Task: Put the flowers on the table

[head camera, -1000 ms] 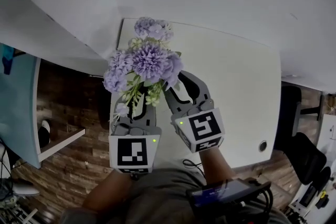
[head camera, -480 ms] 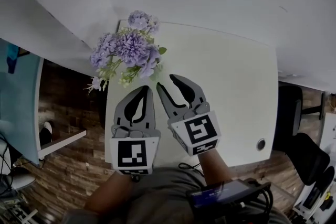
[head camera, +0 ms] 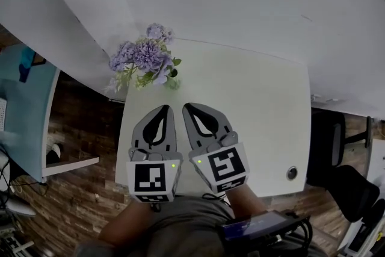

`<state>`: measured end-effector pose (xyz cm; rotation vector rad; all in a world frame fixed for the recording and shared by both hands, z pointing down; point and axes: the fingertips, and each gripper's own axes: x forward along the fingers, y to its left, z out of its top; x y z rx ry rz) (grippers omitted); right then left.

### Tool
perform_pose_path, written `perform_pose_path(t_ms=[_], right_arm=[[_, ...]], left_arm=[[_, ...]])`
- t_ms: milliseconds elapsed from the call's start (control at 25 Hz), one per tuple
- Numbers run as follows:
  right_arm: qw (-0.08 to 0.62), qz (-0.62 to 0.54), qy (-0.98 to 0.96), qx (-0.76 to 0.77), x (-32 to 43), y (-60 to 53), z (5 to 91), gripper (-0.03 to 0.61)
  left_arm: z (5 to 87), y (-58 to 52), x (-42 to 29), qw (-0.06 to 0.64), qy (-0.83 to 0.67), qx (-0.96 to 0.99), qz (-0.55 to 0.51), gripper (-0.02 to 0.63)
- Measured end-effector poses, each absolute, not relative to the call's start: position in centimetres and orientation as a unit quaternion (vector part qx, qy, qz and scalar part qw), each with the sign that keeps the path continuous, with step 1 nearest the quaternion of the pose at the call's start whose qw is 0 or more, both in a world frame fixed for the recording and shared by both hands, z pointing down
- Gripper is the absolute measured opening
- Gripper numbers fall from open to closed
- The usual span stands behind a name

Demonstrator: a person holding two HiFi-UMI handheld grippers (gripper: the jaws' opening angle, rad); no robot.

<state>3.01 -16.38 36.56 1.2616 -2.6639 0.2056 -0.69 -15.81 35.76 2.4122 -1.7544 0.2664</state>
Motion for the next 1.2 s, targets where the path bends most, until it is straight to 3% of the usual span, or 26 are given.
perform_pose_path(t_ms=[800, 1200], right_arm=[[0.055, 0.039, -0.913, 0.403, 4.5, -12.6, 31.7, 0.007], [0.052, 0.036, -0.914, 0.4, 4.1, -12.7, 31.4, 0.006]], left_arm=[[30.4, -12.4, 1.1, 0.013, -0.609, 0.791, 0.052, 0.008], [30.4, -12.6, 1.1, 0.014, -0.611, 0.79, 0.051, 0.008]])
